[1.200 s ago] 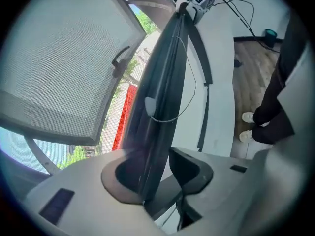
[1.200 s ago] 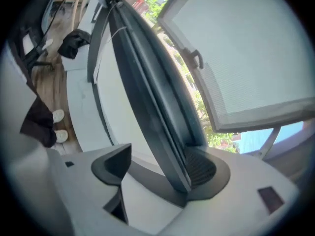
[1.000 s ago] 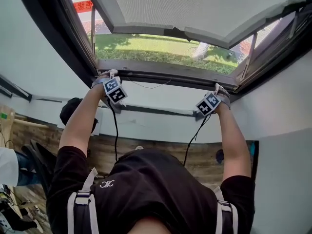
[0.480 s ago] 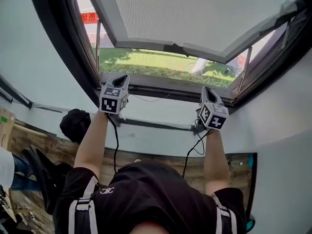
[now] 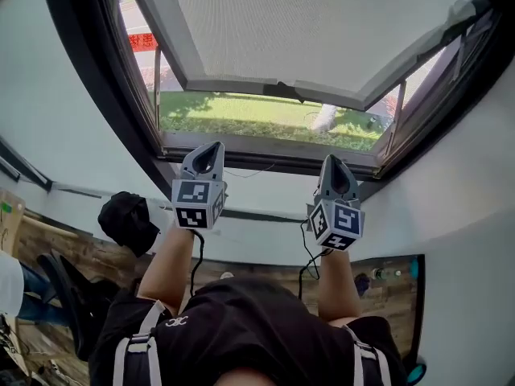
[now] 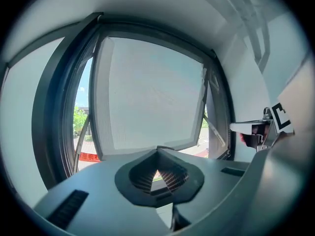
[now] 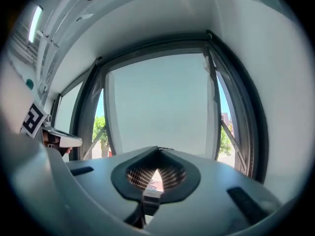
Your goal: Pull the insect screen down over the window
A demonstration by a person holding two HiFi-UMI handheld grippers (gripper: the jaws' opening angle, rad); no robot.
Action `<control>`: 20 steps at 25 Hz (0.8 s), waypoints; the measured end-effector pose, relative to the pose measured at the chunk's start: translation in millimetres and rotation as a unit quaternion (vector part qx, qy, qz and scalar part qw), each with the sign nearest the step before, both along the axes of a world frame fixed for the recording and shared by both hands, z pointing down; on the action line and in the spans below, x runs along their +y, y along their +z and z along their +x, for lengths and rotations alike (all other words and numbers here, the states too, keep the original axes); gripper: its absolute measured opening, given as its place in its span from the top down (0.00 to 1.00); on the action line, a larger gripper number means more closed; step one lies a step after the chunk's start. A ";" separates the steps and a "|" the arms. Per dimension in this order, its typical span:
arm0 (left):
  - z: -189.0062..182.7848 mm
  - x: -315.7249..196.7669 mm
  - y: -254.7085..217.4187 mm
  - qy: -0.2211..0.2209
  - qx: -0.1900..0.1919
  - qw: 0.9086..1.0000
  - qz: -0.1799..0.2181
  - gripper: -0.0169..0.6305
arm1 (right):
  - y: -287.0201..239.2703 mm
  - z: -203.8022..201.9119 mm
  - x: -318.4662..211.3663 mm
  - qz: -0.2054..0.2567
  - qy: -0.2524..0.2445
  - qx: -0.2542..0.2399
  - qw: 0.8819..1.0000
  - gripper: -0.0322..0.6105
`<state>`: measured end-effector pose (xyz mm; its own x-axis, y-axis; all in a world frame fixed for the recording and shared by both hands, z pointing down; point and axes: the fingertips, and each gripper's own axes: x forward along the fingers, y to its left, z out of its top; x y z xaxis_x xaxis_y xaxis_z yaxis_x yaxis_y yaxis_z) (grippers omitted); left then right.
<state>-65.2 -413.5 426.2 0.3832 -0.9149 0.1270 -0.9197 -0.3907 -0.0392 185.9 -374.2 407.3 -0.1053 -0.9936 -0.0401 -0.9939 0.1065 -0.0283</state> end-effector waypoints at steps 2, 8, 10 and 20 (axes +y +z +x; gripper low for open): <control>7.2 11.2 9.6 0.006 0.003 1.000 -0.006 0.95 | 6.8 -8.5 10.2 -0.011 -0.023 -0.025 0.999 0.94; 14.1 20.2 8.1 0.012 0.005 1.000 -0.001 0.95 | 2.5 -19.8 16.1 -0.008 -0.043 -0.019 0.999 0.95; 13.4 21.9 4.8 0.008 -0.001 1.000 0.007 0.95 | 5.9 -21.0 17.1 -0.012 -0.042 -0.017 0.999 0.95; 13.2 28.6 0.1 0.013 -0.005 1.000 0.016 0.95 | 10.9 -27.5 17.4 -0.012 -0.026 0.012 1.000 0.95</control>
<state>-52.0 -384.9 426.3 0.4054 -0.9084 0.1022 -0.9090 -0.4125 -0.0605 158.4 -356.8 418.2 -0.1582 -0.9873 -0.0139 -0.9874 0.1583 -0.0071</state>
